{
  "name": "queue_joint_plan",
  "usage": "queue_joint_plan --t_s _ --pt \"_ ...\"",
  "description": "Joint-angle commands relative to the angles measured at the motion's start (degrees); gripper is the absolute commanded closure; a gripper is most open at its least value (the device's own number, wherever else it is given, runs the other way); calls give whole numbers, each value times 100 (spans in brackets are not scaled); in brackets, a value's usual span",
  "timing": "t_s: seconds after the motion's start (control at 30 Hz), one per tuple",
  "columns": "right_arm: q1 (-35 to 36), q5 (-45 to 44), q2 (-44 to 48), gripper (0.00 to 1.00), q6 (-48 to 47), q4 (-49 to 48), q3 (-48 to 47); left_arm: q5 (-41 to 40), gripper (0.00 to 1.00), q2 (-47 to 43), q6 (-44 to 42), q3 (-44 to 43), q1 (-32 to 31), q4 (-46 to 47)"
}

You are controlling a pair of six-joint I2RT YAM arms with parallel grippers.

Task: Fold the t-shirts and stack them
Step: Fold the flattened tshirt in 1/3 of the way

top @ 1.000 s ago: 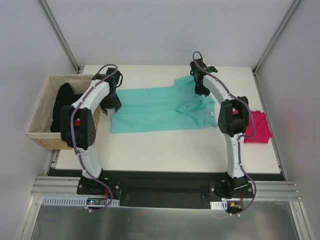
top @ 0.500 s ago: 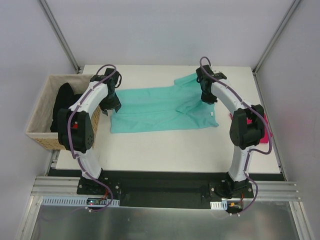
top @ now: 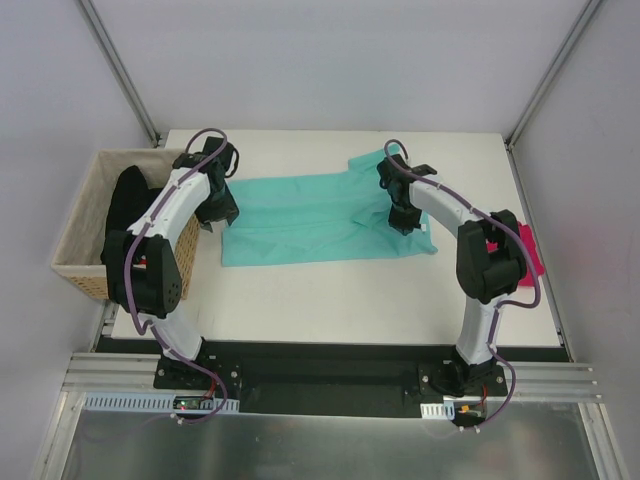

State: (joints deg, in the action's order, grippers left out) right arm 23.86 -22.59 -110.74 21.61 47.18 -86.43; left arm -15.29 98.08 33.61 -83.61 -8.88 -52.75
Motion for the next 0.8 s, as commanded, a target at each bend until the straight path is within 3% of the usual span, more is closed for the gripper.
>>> queue_joint_plan --t_s 0.0,0.43,0.77 --pt "-48 185 17 99 396 -60 4 -176 52 -377 -65 12 62 -95" --pt "-329 62 -115 99 994 116 171 -317 52 -369 -91 64 71 -271" --pt "-662 18 -395 99 925 248 -22 -369 52 -281 -91 29 71 -315"
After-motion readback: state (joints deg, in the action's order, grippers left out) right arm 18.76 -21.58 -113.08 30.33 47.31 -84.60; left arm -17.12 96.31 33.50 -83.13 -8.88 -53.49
